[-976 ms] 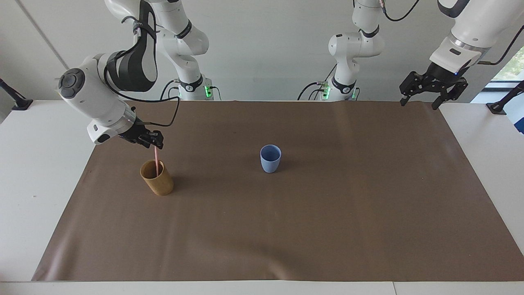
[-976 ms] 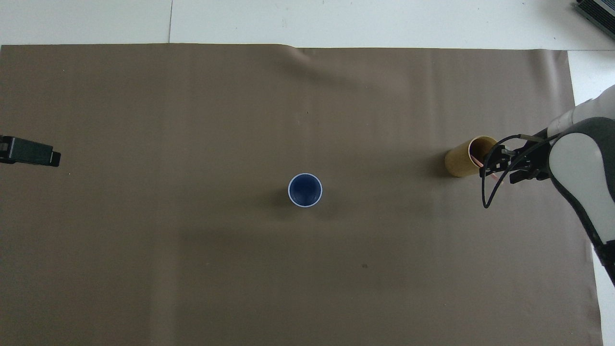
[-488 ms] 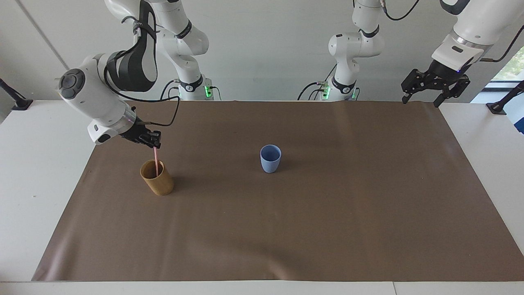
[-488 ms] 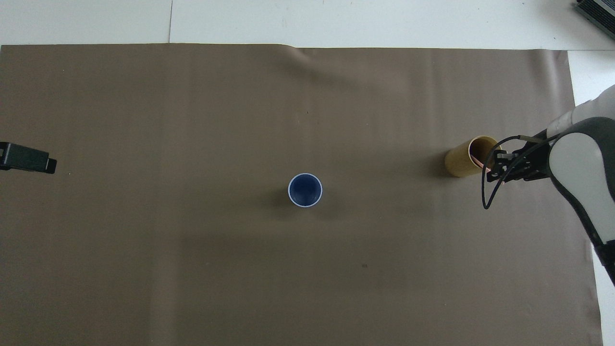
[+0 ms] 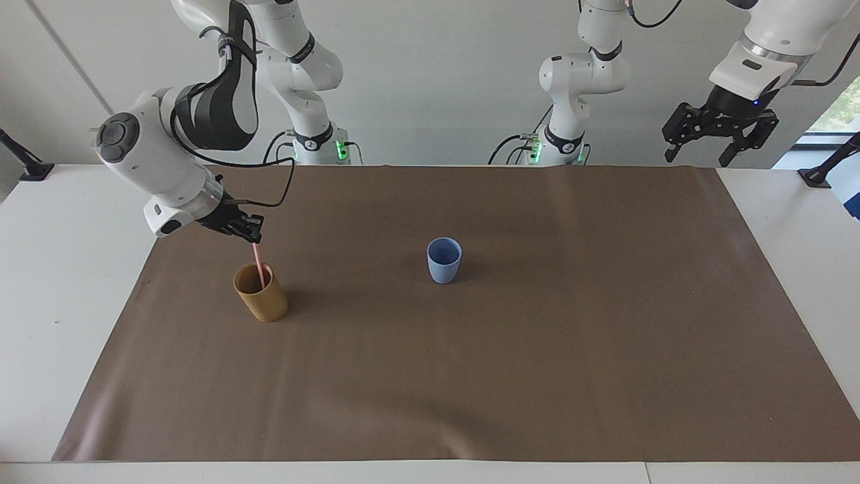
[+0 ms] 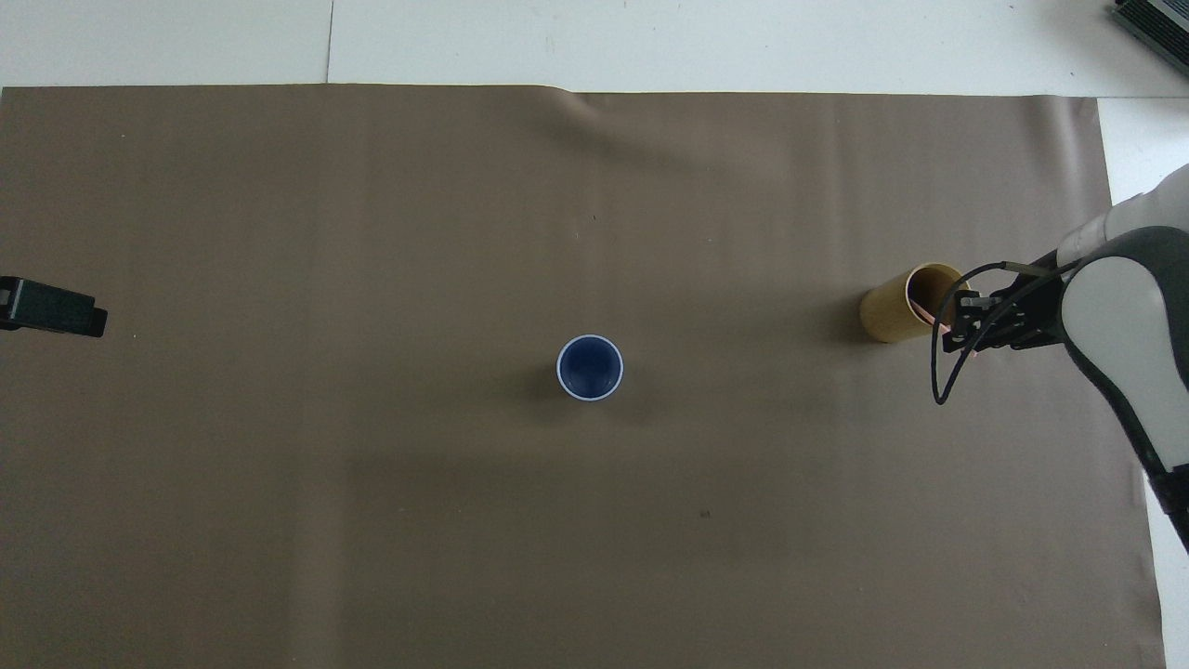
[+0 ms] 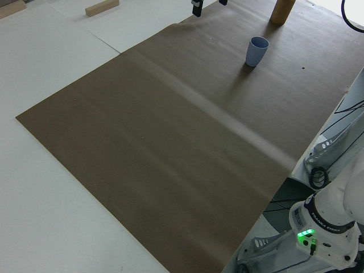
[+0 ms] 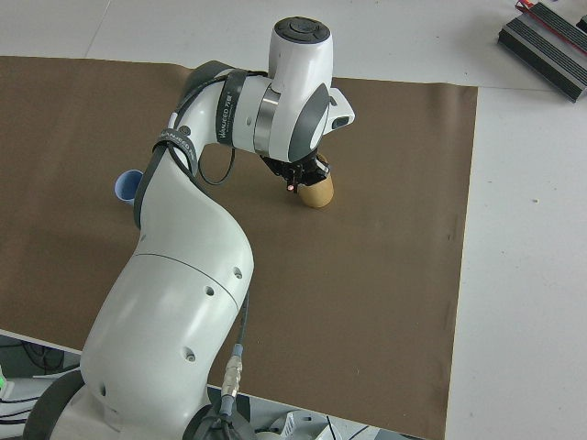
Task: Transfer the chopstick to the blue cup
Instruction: 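Grasp the pink chopstick in the tan cup with the right gripper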
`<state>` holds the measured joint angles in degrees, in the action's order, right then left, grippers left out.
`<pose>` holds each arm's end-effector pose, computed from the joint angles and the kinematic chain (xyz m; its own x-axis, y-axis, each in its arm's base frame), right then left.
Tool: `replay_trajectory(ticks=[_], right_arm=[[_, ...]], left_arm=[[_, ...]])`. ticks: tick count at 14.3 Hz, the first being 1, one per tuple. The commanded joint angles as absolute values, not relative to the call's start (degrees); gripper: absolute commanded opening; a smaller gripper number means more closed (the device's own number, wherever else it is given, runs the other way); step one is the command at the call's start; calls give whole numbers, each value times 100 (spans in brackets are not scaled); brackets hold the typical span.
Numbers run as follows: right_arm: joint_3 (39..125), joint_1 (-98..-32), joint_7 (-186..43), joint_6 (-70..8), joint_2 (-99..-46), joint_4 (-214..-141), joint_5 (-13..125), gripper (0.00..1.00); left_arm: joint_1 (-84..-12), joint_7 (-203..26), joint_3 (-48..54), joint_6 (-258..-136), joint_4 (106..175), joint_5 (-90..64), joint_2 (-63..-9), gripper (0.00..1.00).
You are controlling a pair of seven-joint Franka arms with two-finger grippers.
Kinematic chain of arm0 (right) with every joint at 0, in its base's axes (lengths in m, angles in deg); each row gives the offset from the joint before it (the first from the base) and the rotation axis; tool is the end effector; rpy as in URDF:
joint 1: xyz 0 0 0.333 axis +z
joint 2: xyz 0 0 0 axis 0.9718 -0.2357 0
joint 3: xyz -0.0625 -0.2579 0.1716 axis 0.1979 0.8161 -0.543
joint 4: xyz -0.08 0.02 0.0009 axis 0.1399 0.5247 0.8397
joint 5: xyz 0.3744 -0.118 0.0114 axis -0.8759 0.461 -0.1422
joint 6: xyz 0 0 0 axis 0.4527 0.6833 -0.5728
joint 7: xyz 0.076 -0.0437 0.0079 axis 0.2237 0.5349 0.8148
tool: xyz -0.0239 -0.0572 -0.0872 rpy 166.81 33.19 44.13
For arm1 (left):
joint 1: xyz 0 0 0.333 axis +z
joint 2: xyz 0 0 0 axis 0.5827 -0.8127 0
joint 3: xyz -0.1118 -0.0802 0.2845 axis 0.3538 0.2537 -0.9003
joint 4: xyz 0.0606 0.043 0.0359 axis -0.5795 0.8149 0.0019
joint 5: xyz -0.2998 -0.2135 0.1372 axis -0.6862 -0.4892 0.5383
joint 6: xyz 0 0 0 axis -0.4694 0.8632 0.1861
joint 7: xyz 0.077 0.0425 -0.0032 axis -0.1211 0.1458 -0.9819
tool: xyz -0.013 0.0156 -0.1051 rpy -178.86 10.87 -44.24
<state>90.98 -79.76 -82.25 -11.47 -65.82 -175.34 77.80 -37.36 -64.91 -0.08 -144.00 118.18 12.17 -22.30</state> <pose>0.5802 -0.0365 0.4544 0.9623 -0.1523 -0.2253 -0.1844 -0.9744 -0.1290 0.5257 -0.0184 0.6780 0.9838 -0.1753 0.0368 -0.1755 -0.9845 0.0026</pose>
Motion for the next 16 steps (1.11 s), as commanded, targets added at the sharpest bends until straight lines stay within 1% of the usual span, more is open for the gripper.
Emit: replay_trajectory(ticks=[1,5,8,10,13,16], right_arm=[[9079,-8032,-8182,-1051,-6564,-17455,7633,2],[9079,-8059,-8200,-604,-6582,-17086,7624,2],[9096,-8076,-8200,-278,-6485,-17006,7615,2],[9097,-8094,-8200,20,-6441,-16805,7615,2],[9088,-8094,-8287,504,-6196,-16576,7615,2],[9088,-8094,-8314,751,-5880,-16549,7615,1]], left_arm=[[-3643,-6474,37,-14282,11784,1307,-2203,100],[-3652,-6474,46,-14282,11784,1307,-2203,100],[-3643,-6474,46,-14282,11784,1307,-2203,100],[-3652,-6474,46,-14273,11784,1307,-2203,100],[-3643,-6474,46,-14282,11784,1307,-2203,100],[-3652,-6474,46,-14282,11784,1307,-2203,100]])
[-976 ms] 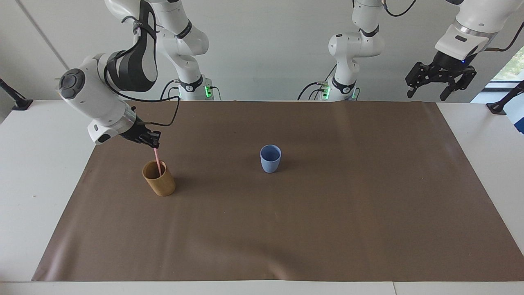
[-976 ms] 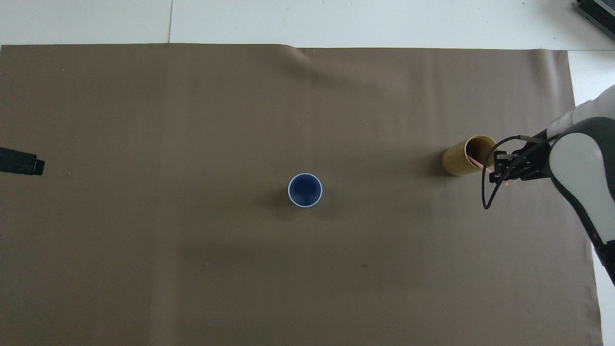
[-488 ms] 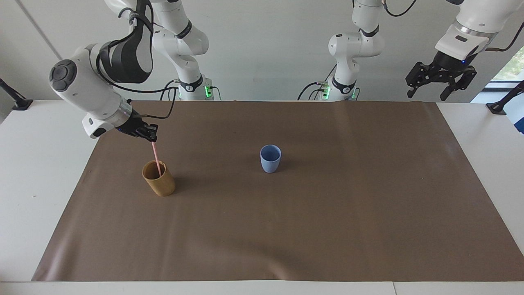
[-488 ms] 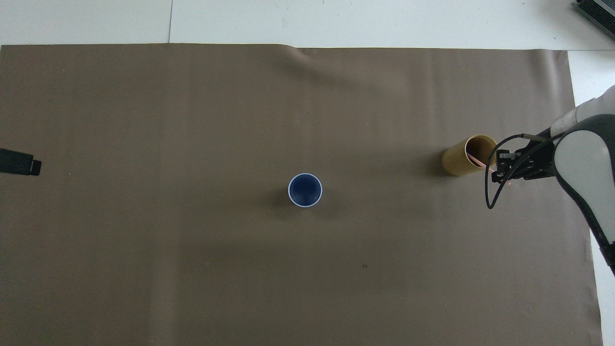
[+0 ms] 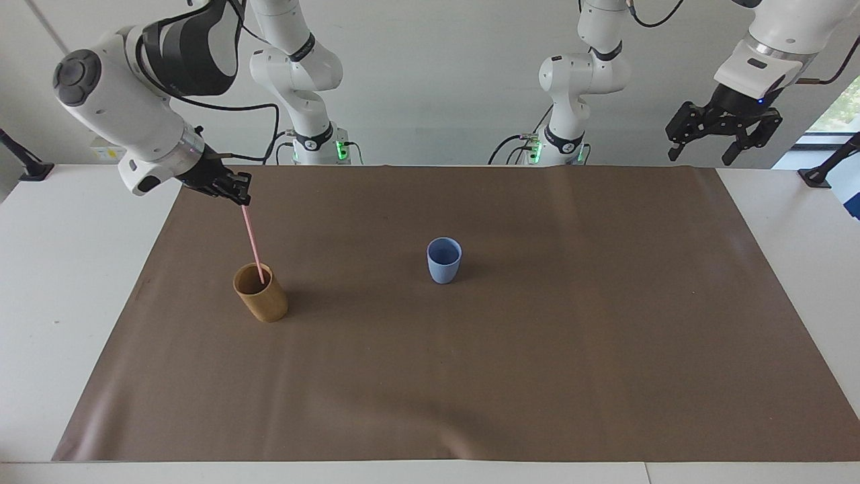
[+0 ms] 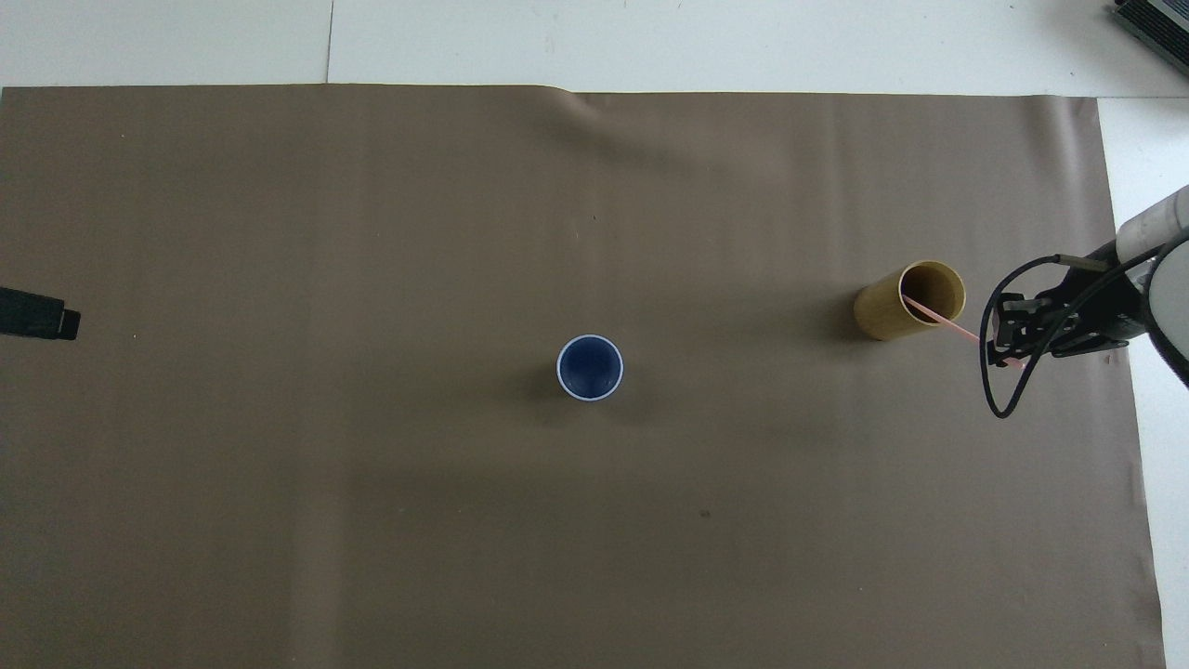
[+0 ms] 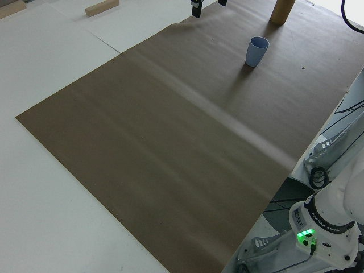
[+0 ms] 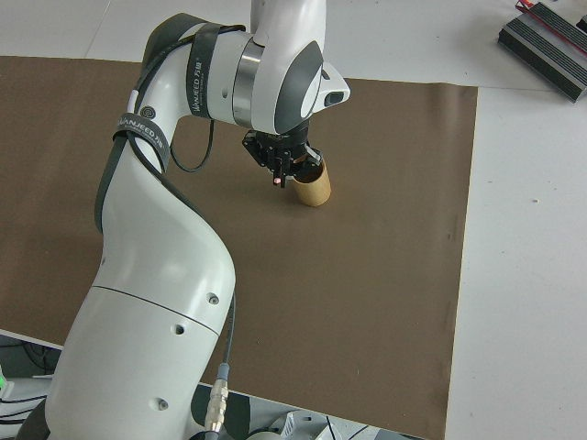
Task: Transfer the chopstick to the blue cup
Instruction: 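Pull the chopstick out of the tan cup with the right gripper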
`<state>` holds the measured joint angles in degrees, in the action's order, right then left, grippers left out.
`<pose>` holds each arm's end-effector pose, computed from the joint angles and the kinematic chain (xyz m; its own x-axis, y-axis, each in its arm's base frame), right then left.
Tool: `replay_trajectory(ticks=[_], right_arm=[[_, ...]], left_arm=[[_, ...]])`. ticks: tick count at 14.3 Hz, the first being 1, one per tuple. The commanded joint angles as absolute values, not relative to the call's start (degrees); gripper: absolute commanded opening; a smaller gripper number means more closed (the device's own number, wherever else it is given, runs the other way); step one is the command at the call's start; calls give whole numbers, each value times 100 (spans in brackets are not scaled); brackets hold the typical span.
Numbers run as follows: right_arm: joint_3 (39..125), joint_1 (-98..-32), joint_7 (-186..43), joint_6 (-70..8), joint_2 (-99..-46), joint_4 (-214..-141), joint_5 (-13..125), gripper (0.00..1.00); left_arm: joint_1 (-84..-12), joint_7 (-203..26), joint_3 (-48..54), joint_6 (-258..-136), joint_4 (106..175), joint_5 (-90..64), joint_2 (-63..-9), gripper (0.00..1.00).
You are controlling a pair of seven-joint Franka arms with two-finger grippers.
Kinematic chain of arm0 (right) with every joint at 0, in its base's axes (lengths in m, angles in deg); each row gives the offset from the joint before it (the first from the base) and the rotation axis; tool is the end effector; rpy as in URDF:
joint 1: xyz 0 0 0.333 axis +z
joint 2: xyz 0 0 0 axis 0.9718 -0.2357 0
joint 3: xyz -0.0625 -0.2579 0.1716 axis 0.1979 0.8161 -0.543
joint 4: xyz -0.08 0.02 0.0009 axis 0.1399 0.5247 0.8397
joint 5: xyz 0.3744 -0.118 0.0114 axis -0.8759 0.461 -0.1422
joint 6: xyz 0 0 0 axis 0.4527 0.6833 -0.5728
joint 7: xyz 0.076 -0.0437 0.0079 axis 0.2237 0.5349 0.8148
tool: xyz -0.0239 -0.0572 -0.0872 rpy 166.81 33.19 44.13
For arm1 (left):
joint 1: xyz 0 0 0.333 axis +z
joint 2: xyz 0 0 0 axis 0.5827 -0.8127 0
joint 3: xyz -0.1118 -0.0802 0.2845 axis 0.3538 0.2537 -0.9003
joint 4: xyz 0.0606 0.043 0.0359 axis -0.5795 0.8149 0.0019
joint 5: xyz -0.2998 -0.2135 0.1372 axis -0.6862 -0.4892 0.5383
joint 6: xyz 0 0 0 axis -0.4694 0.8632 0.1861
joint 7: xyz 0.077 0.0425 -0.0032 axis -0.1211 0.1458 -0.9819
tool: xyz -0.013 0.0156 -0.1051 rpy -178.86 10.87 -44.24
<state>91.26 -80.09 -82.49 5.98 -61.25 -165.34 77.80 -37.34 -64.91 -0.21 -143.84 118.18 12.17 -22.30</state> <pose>0.5510 -0.0359 0.5607 0.9549 -0.1194 -0.2718 -0.1611 -0.9775 -0.1365 0.5255 -0.0170 0.6778 0.9844 -0.1728 0.0340 -0.1730 -0.9849 0.0032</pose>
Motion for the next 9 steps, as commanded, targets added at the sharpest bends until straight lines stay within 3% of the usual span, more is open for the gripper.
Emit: replay_trajectory(ticks=[1,9], right_arm=[[9079,-8085,-8366,795,-5774,-16549,7615,0],[8808,-7735,-9287,963,-5474,-16558,7448,0]], left_arm=[[-3652,-6474,46,-14282,11784,1307,-2203,100],[-3652,-6474,46,-14282,11784,1307,-2203,100]])
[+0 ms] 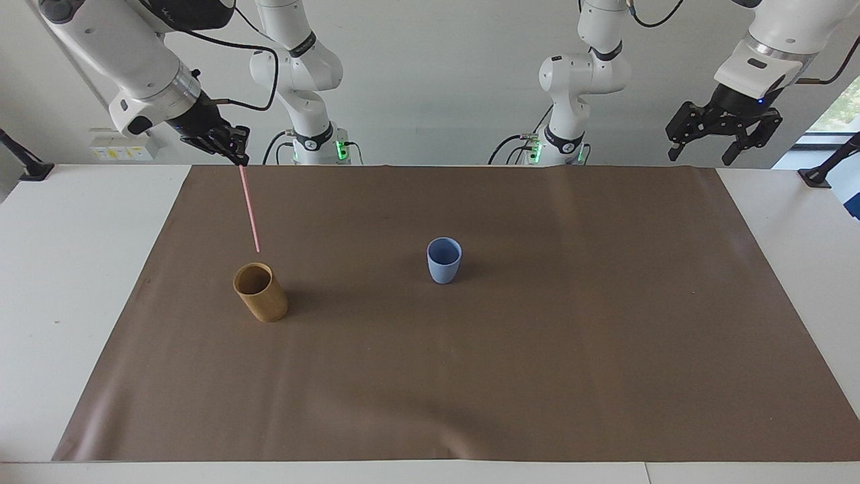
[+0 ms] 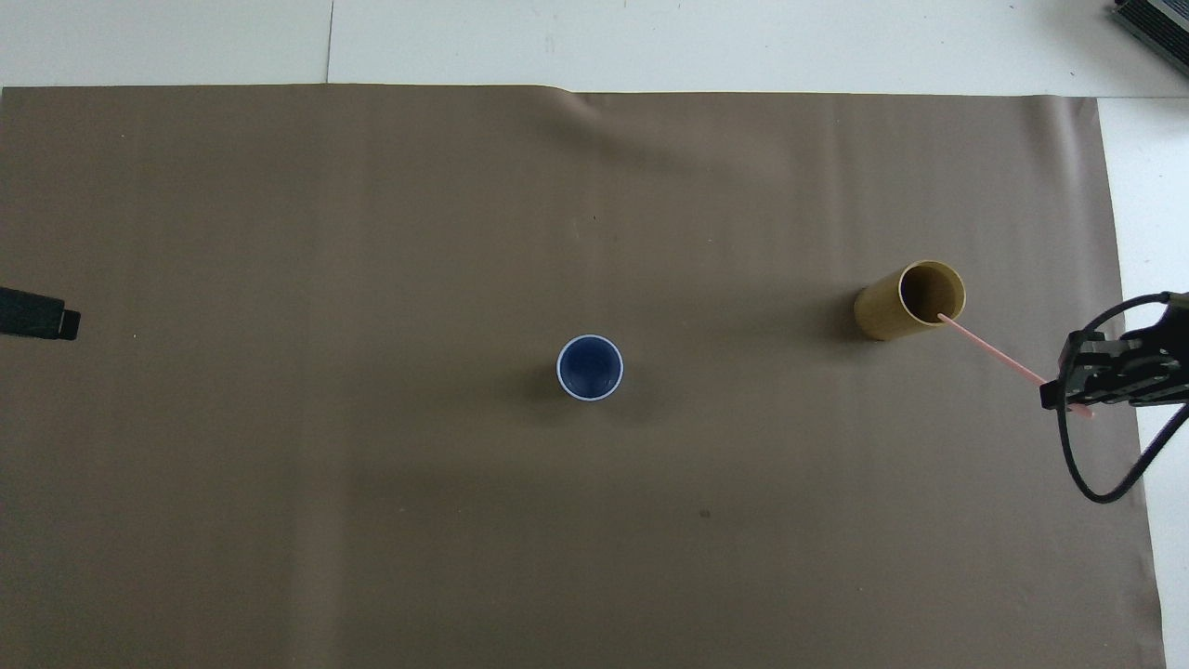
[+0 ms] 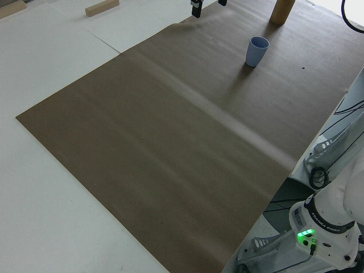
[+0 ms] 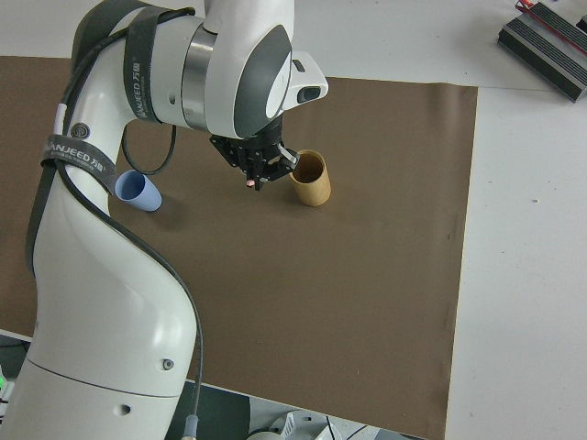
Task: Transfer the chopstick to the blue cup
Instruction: 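Pull the chopstick out of the tan cup with the right gripper, then carry the chopstick over the blue cup with the right gripper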
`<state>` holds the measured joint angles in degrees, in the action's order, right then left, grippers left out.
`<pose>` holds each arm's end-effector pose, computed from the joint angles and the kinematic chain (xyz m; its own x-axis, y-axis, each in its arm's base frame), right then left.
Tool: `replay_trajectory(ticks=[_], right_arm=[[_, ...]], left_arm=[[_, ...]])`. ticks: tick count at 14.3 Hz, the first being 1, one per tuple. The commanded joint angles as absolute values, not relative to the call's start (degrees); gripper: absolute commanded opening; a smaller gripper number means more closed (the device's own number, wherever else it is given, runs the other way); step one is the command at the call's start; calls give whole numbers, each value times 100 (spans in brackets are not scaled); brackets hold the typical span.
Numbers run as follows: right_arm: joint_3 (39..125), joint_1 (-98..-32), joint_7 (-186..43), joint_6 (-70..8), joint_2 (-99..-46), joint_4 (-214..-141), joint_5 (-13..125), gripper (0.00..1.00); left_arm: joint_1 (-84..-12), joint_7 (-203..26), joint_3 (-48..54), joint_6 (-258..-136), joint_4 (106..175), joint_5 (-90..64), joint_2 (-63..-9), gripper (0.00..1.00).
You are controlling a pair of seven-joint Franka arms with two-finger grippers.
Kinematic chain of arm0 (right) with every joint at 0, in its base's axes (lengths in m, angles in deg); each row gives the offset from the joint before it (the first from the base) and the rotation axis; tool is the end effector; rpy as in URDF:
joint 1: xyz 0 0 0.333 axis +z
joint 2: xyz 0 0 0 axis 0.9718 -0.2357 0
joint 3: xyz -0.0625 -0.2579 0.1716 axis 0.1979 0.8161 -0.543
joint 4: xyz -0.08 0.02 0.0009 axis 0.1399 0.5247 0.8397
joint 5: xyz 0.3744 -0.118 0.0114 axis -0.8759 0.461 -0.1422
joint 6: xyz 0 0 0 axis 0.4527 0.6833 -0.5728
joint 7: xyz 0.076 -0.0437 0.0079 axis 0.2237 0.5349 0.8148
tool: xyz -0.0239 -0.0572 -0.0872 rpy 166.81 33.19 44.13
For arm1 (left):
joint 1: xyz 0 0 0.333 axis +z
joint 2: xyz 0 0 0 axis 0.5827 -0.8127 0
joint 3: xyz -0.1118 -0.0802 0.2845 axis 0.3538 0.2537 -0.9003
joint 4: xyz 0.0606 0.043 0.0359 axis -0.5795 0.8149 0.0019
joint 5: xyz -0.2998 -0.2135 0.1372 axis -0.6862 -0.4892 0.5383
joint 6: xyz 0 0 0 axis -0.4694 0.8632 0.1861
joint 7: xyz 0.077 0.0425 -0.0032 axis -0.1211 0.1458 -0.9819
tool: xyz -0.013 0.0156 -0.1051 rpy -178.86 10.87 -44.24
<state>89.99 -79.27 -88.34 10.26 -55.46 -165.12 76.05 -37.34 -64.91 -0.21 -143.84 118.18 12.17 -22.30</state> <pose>0.5175 -0.0098 0.6128 0.9518 -0.1651 -0.2584 -0.2074 -0.9673 -0.1461 0.5255 -0.0170 0.6778 0.9844 -0.1728 0.0340 -0.1730 -0.9849 0.0032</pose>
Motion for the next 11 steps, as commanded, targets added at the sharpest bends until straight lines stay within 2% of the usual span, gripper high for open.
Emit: replay_trajectory(ticks=[1,7,11], right_arm=[[8737,-7577,-9655,840,-5474,-16558,7439,0],[8631,-6479,-12424,-21,-5711,-16558,6246,0],[8631,-6284,-13664,-635,-5940,-16593,5306,0]], left_arm=[[-3652,-6474,46,-14282,11784,1307,-2203,100],[-3643,-6474,46,-14282,11784,1307,-2203,100],[-3652,-6474,46,-14282,11784,1307,-2203,100]])
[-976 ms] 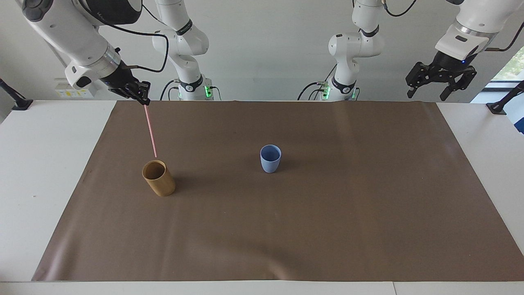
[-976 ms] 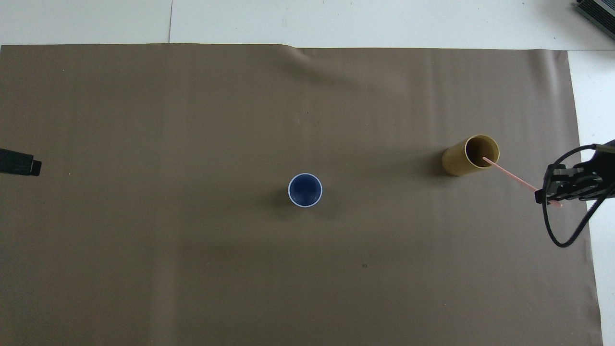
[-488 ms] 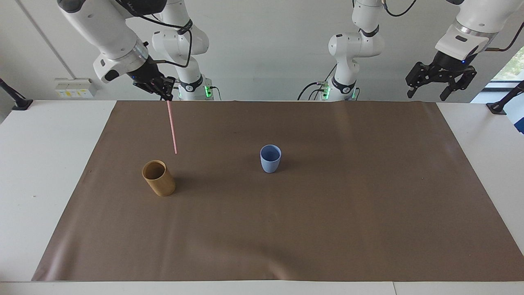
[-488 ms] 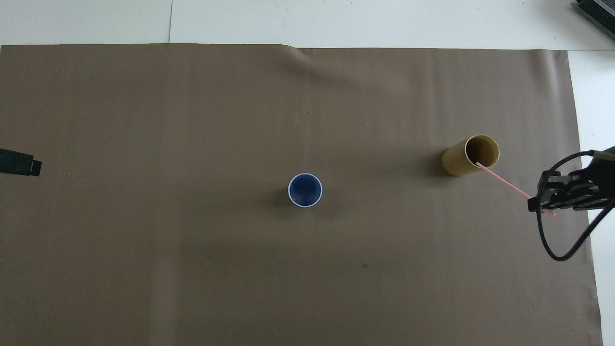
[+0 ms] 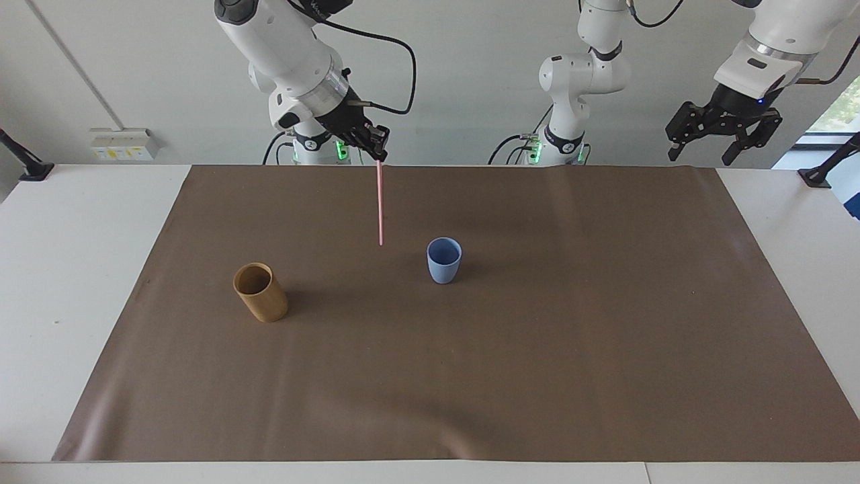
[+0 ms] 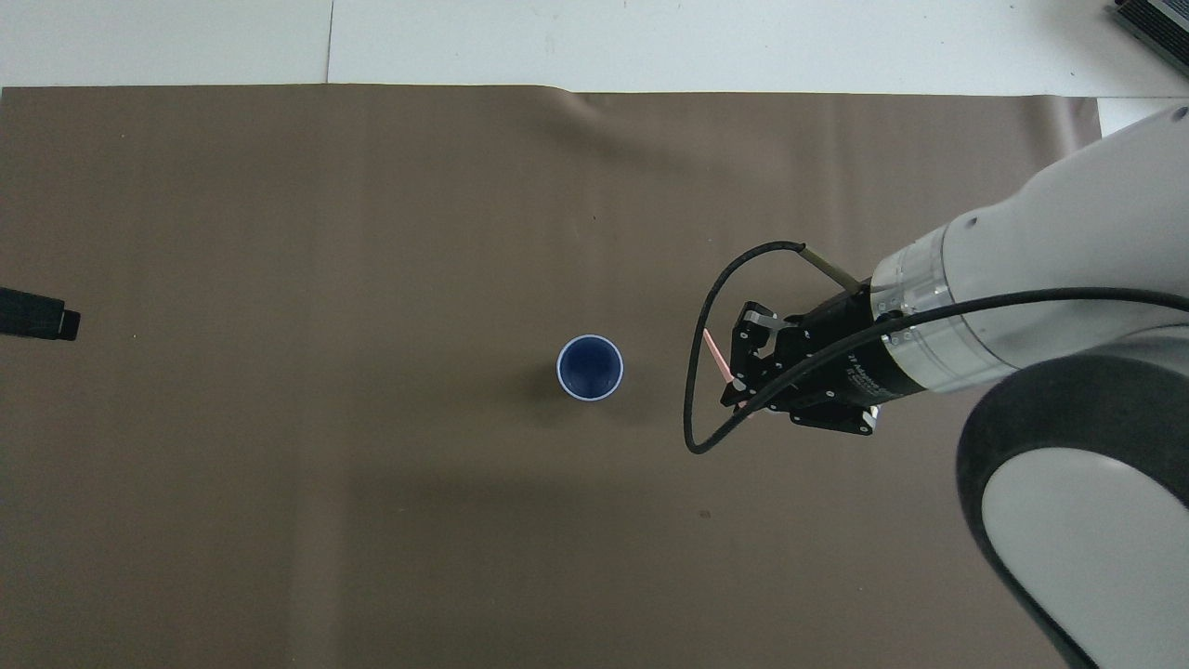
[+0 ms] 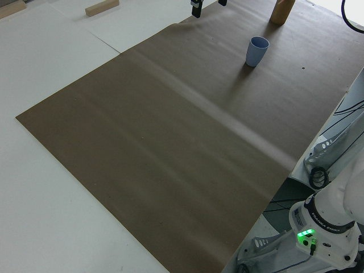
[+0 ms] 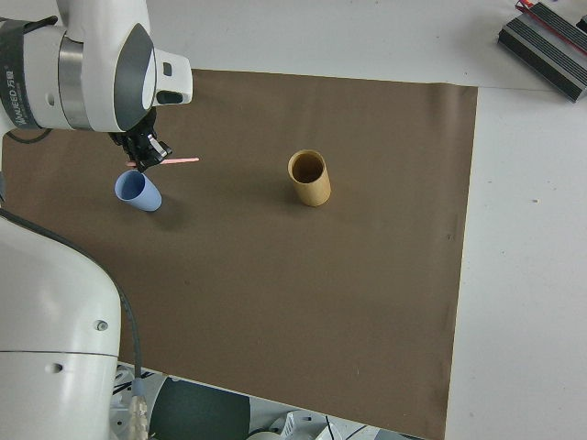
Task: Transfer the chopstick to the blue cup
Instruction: 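Carry the chopstick over the blue cup with the right gripper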
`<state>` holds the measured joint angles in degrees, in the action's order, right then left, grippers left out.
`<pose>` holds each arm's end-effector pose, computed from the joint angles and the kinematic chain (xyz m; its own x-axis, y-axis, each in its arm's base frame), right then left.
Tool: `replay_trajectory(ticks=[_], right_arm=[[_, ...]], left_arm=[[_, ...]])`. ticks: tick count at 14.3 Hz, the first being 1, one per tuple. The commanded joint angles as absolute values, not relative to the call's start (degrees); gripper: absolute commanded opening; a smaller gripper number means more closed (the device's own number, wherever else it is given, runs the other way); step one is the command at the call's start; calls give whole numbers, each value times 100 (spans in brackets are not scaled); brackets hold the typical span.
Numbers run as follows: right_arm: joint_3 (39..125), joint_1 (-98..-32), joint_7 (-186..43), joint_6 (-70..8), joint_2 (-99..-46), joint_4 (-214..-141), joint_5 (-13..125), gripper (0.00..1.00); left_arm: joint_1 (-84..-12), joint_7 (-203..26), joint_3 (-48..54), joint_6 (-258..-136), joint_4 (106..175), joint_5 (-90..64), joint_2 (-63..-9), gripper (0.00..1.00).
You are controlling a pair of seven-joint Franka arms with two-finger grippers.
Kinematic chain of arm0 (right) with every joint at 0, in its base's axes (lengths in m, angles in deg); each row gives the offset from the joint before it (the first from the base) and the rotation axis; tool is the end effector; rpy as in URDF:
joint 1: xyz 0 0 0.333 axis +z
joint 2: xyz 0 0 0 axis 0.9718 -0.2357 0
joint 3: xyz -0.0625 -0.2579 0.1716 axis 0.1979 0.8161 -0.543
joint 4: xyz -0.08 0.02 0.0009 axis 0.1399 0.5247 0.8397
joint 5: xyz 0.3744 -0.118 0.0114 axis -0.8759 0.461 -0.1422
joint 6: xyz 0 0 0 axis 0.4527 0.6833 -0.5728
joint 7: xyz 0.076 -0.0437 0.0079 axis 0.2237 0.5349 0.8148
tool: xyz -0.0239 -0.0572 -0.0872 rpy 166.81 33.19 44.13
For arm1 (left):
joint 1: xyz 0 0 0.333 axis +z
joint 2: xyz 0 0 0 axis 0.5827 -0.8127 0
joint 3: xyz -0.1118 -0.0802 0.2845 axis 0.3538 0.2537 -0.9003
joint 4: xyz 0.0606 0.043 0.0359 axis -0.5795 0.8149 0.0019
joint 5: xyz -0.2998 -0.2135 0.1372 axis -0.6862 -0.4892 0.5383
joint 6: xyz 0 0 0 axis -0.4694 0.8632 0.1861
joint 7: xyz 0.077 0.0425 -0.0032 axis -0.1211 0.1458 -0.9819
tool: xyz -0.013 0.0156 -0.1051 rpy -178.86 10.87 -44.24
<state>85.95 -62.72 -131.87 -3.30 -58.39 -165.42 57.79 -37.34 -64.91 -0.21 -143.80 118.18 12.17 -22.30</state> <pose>0.5200 0.2126 0.6110 0.7674 -0.4870 -0.4172 -0.6119 -0.7506 -0.2493 0.5254 -0.0170 0.6777 0.9844 -0.1728 0.0333 -0.1730 -0.9849 0.0033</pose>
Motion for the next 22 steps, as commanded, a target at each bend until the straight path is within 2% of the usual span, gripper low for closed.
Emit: replay_trajectory(ticks=[1,5,9,14,22], right_arm=[[8631,-6205,-13928,-829,-5983,-16628,5086,0],[8631,-5862,-14562,-1331,-6247,-16795,4619,0],[8631,-5844,-14704,-1578,-6555,-16804,4276,0],[8631,-5835,-14704,-1455,-6389,-17216,4284,0],[8622,-5642,-14642,-1920,-6766,-17252,4258,0]], left_arm=[[-3652,-6474,46,-14273,11784,1307,-2203,100],[-3652,-6474,46,-14273,11784,1307,-2203,100],[-3652,-6474,46,-14273,11784,1307,-2203,100],[-3643,-6474,46,-14282,11784,1307,-2203,100],[-3643,-6474,46,-14282,11784,1307,-2203,100]])
